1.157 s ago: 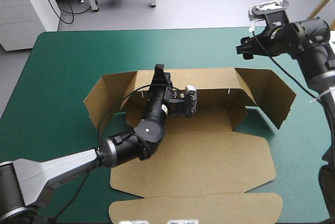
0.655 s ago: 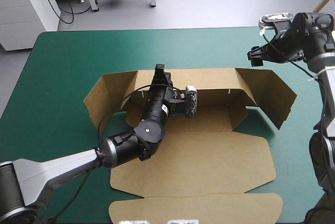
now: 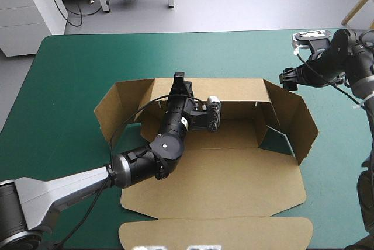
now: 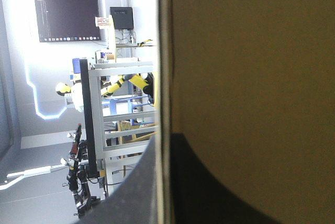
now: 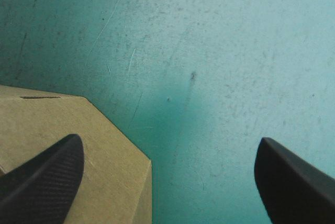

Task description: Fold the box

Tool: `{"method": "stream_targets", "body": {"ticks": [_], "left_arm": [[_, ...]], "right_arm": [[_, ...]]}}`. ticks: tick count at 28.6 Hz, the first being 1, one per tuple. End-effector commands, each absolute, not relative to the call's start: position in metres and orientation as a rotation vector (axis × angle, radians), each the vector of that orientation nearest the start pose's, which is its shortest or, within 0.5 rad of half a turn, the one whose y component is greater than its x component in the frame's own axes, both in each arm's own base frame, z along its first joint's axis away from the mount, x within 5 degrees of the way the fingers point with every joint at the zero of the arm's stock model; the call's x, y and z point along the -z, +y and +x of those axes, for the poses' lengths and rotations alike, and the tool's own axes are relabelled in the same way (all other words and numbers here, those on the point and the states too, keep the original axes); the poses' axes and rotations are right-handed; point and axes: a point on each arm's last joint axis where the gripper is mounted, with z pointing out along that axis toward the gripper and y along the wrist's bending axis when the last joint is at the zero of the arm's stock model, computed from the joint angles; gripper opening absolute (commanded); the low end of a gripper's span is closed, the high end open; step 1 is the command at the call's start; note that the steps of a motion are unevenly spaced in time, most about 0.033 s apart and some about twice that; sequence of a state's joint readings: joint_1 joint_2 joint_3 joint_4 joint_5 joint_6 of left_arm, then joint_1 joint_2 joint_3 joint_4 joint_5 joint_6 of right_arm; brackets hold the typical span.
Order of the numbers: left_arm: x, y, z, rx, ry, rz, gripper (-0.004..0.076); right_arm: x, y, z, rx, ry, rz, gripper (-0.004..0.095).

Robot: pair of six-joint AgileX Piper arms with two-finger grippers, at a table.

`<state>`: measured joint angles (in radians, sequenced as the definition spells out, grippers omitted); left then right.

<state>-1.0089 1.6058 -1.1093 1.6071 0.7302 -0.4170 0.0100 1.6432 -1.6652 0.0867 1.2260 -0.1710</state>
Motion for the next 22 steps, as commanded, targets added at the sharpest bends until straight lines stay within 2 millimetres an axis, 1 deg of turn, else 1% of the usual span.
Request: {"method": "stream_targets", "body": {"ticks": [1,4,8,11,14,16,22], "left_arm": [[-0.326,-0.257,0.236,-0.901,1.232,1.357,-0.0010],[-0.327,-0.256,0.236,-0.915,1.237,1.350,-0.0010],[-0.327,-0.256,0.236,-0.916,1.235,1.353,-0.0010],[-0.326,-0.256,0.236,-0.908,1.238,1.349,-0.0010],[-0.326,-0.256,0.236,-0.880,1.261,1.320,-0.0010],[-0.326,-0.256,0.236,-0.858,1.278,1.297,-0.0010],[-0.327,-0.255,0.236,-0.868,1.278,1.287,-0.0010]], "right_arm": [[-0.394,0.008,0.334,-0.095,2.579,-0.189,0.0806],[-0.385,0.010,0.330,-0.140,2.607,-0.186,0.0806],[-0.379,0.005,0.329,-0.072,2.632,-0.195,0.0806],[-0.380,-0.002,0.329,-0.060,2.627,-0.168,0.0806],[-0.380,-0.007,0.329,-0.119,2.628,-0.121,0.0806],[-0.380,-0.007,0.329,-0.150,2.623,-0.122,0.0806],[-0.380,-0.010,0.329,-0.117,2.626,-0.128,0.0806]]}}
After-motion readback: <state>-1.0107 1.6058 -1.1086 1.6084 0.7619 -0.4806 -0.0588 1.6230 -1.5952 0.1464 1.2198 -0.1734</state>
